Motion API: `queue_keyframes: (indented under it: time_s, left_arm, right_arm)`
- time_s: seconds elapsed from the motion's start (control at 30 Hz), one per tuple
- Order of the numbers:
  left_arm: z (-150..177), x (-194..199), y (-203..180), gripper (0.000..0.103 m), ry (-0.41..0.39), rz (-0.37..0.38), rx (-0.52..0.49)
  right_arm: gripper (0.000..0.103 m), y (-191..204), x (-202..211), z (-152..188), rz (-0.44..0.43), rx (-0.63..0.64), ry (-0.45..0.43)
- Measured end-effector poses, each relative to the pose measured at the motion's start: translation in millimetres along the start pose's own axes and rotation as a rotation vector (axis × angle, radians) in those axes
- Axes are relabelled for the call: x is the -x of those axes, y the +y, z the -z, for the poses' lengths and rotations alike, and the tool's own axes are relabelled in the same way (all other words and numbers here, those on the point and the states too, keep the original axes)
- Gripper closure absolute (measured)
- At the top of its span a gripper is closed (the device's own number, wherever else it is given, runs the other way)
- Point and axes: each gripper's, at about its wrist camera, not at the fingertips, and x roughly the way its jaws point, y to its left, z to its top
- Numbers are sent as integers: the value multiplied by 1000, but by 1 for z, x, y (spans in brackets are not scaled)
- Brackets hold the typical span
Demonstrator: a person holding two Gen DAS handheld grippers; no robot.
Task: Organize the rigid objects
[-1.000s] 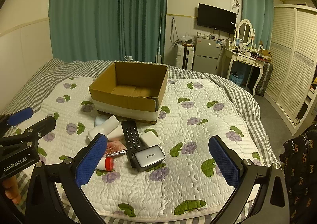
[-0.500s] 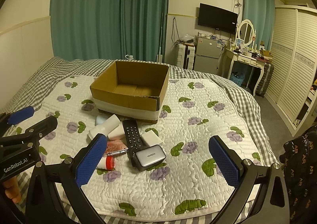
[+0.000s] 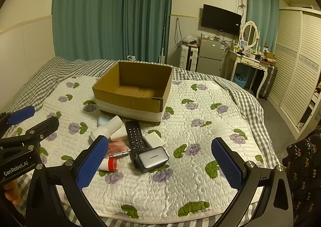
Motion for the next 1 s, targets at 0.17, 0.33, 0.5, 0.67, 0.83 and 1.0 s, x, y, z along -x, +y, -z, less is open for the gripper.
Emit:
queue_keyframes:
  time_s: [0.17, 0.33, 0.5, 0.67, 0.83, 1.0]
  left_arm:
    - [0, 0, 0, 24, 0, -1, 0]
    - [0, 0, 0, 24, 1, 0, -1]
    - [0, 0, 0, 24, 0, 0, -1]
    - [0, 0, 0, 24, 0, 1, -1]
    - [0, 0, 1, 24, 1, -1, -1]
    - [0, 0, 1, 24, 1, -2, -1]
  right_arm:
    - [0, 2, 1, 0, -2, 4, 1]
    - [0, 3, 1, 0, -2, 7, 2]
    - [0, 4, 1, 1, 3, 9, 1]
    - [0, 4, 1, 1, 1, 11, 2]
    - [0, 5, 1, 1, 2, 10, 1]
    - [0, 5, 1, 1, 1, 10, 1]
